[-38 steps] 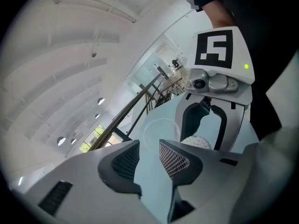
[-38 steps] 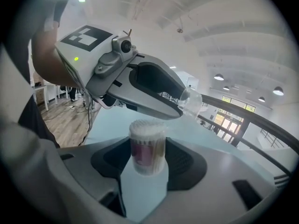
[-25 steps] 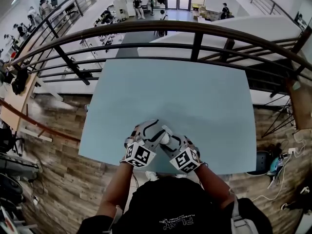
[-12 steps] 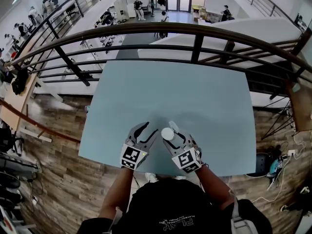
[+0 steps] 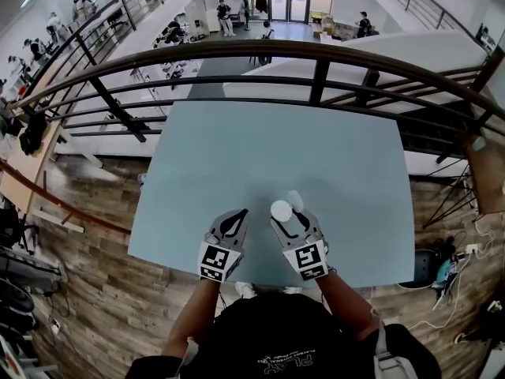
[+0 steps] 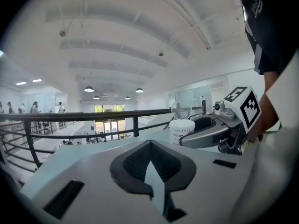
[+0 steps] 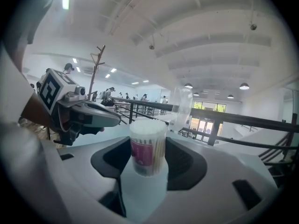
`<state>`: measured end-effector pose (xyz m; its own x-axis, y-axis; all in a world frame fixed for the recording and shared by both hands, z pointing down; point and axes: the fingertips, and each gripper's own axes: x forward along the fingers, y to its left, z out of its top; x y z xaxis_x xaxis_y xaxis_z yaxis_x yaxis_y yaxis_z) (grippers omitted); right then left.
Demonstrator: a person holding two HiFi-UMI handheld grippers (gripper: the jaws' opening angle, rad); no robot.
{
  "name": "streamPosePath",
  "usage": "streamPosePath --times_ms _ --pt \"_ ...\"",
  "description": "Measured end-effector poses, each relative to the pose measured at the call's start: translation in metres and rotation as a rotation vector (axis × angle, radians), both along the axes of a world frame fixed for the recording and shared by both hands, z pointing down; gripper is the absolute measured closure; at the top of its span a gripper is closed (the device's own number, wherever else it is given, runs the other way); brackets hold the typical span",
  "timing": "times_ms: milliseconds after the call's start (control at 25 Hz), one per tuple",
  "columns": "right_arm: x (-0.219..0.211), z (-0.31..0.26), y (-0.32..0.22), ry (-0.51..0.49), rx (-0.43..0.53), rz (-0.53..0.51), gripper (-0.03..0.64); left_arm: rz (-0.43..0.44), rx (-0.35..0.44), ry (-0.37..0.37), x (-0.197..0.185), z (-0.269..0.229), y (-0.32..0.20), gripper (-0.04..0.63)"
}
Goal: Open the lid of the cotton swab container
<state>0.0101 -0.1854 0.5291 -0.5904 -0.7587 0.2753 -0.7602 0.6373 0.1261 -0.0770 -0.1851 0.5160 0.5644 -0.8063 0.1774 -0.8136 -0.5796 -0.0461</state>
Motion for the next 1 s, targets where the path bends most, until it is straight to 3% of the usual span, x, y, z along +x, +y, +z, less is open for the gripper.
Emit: streamPosePath --times_ms 160,280,1000 --pt "0.002 -0.007 -0.001 -0.032 0.006 0.023 0.379 -0.034 -0.085 0.127 -0.005 0.001 0.004 0.583" --pt "0.004 -0.011 -0.002 -0.048 0.010 0.034 0.379 -0.059 -0.075 0.162 -0.009 0.000 0.004 0.583" --pt "0.010 -0.014 0.001 -0.079 0.008 0.062 0.383 -0.029 -0.074 0.140 0.000 0.004 0.015 0.583"
